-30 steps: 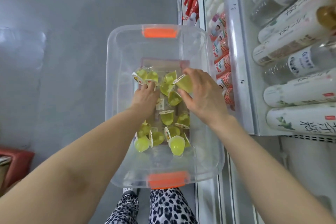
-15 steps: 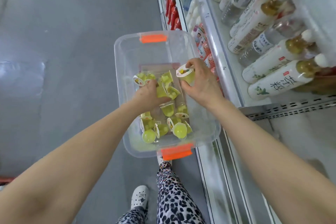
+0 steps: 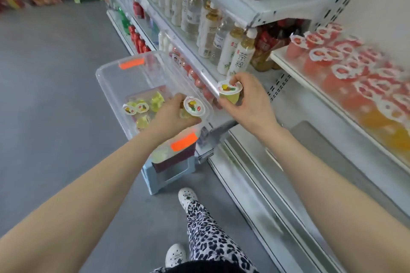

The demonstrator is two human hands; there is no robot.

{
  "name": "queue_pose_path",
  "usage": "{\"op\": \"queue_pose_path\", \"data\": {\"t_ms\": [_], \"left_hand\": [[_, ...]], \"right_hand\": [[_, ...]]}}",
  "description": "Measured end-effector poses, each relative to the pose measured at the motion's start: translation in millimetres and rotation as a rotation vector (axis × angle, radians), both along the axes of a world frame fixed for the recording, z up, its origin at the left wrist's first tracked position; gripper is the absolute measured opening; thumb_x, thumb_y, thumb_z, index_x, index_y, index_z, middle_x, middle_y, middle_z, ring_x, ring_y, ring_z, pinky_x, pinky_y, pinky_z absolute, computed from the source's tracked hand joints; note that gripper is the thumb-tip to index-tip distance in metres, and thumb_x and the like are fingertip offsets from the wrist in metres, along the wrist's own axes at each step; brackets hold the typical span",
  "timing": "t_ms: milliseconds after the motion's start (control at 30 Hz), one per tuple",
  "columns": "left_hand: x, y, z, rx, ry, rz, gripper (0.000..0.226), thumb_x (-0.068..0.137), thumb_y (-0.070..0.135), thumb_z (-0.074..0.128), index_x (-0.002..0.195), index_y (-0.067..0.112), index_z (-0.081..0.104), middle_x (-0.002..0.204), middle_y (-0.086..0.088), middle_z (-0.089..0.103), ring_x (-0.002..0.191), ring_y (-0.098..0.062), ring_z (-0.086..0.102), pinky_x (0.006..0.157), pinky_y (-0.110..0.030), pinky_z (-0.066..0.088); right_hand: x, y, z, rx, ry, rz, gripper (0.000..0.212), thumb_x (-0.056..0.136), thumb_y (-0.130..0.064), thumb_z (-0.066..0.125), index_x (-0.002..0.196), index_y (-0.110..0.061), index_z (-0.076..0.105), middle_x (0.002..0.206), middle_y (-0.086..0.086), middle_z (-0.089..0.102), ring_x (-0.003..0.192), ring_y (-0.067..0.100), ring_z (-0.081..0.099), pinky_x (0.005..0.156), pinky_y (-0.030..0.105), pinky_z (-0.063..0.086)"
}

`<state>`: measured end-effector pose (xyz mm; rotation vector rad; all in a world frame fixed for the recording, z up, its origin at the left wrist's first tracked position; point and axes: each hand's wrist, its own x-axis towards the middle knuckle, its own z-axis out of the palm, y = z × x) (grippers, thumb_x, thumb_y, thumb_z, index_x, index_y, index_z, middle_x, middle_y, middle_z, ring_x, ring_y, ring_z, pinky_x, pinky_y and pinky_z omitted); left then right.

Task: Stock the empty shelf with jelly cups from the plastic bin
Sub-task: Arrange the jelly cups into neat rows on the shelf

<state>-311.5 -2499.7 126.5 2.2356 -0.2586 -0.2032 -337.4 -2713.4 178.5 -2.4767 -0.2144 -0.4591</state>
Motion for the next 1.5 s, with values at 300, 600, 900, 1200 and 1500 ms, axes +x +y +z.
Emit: {"op": "queue_pose_path", "data": {"t_ms": [300,600,900,1200,1500], "left_hand": [[-62.0,-121.6,74.3,-0.122,-0.119,-0.297,0.048,0.072,0.041,0.081,0.109,0.023,0.056,0.098,0.011,0.063,0.084,-0.004,0.059,0.067,-0.016,0.043],[-143.7,-256.0,137.2,-0.270,-0.204,-0.605,0.045,0.077,0.036,0.078,0.115,0.028,0.056,0.107,0.015,0.065,0.098,-0.004,0.061,0.090,-0.029,0.050],[-261.7,-415.6,176.2,-0.363,-0.241,-0.804,0.049,0.074,0.038,0.081,0.116,0.027,0.058,0.109,0.014,0.065,0.099,-0.002,0.059,0.094,-0.026,0.047],[-346.2,-544.7,185.4,-0.395,-0.231,-0.841,0.050,0.074,0.040,0.080,0.117,0.028,0.057,0.105,0.014,0.066,0.088,-0.005,0.061,0.078,-0.025,0.052],[-375.4,-605.7,178.1,-0.371,-0.188,-0.749,0.057,0.074,0.042,0.079,0.124,0.029,0.055,0.108,0.013,0.066,0.091,-0.007,0.064,0.076,-0.027,0.054]], "right_hand": [[-132.6,-92.6,69.8,-0.046,-0.199,-0.302,0.036,0.080,-0.038,0.069,0.102,-0.014,0.054,0.095,-0.006,0.052,0.086,0.011,0.046,0.072,0.028,0.036],[-267.2,-196.0,121.2,-0.041,-0.336,-0.677,0.036,0.078,-0.040,0.074,0.101,-0.020,0.054,0.098,-0.009,0.057,0.082,0.011,0.051,0.075,0.032,0.044],[-425.4,-324.5,143.1,-0.045,-0.349,-0.953,0.037,0.078,-0.040,0.076,0.101,-0.023,0.053,0.098,-0.013,0.056,0.078,0.009,0.050,0.068,0.034,0.048],[-547.8,-469.6,135.2,0.007,-0.177,-1.200,0.033,0.078,-0.032,0.072,0.104,-0.022,0.054,0.104,-0.001,0.063,0.091,0.022,0.058,0.079,0.035,0.045],[-558.8,-562.3,79.2,0.184,0.071,-1.121,0.031,0.079,-0.024,0.074,0.105,-0.020,0.057,0.106,-0.001,0.063,0.093,0.021,0.058,0.070,0.029,0.041]]}}
